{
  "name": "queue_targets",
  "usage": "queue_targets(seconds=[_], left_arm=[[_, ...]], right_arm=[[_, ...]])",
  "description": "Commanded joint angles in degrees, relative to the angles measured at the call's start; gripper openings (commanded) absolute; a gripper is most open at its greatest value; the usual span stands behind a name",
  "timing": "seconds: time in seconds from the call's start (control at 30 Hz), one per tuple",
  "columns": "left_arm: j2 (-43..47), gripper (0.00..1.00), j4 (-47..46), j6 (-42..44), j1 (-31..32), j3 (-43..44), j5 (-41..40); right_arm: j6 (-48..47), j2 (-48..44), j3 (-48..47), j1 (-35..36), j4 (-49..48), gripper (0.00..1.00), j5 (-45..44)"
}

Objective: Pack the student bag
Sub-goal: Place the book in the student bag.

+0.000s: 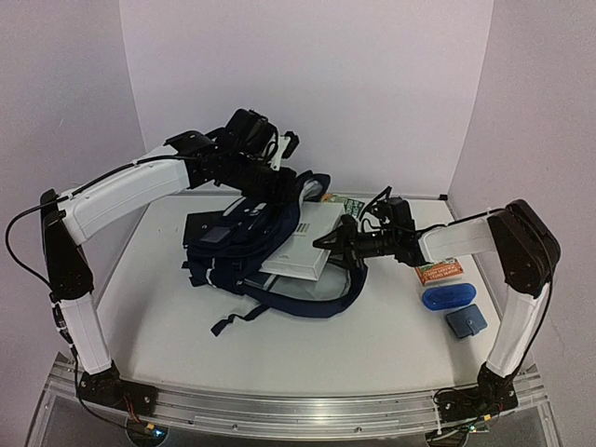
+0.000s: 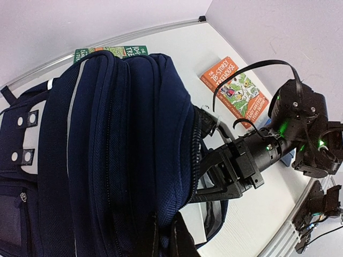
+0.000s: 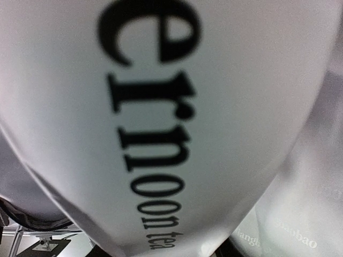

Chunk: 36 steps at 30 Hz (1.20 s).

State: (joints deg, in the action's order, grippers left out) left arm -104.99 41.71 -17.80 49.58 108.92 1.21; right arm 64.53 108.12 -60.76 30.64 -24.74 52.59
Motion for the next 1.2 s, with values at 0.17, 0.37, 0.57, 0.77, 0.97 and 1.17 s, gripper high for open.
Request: queue_targets(seconds=[0.17, 0.37, 0.57, 0.77, 0.97, 1.17], left_arm=[[6.4, 0.00, -9.4, 1.4, 0.4, -0.1, -4.6], [5.9, 0.00, -9.7, 1.7, 0.4, -0.5, -4.3], [6.0, 0.00, -10.0, 1.8, 0.4, -0.7, -5.3], [5.4, 0.00, -11.6, 1.1, 0.4, -1.4, -3.2], [5.2, 0.00, -11.5, 0.7, 0.4, -1.8, -1.7], [6.3, 0.00, -11.6, 0.2, 0.4, -3.1, -1.0]], right_arm=[[-13.5, -12.9, 3.2, -7.2, 18.1, 0.00, 1.3], [-15.0, -12.8, 2.9, -6.4, 23.7, 0.00, 2.4], [-11.3, -13.9, 4.1, -3.7, 24.6, 0.00, 2.3], [-10.2, -8.5, 2.4, -2.8, 23.8, 0.00, 0.7], [-4.1, -1.9, -0.5, 0.2, 14.8, 0.00, 2.2], [-7.0, 2.0, -0.3, 0.2, 15.0, 0.39, 0.5]])
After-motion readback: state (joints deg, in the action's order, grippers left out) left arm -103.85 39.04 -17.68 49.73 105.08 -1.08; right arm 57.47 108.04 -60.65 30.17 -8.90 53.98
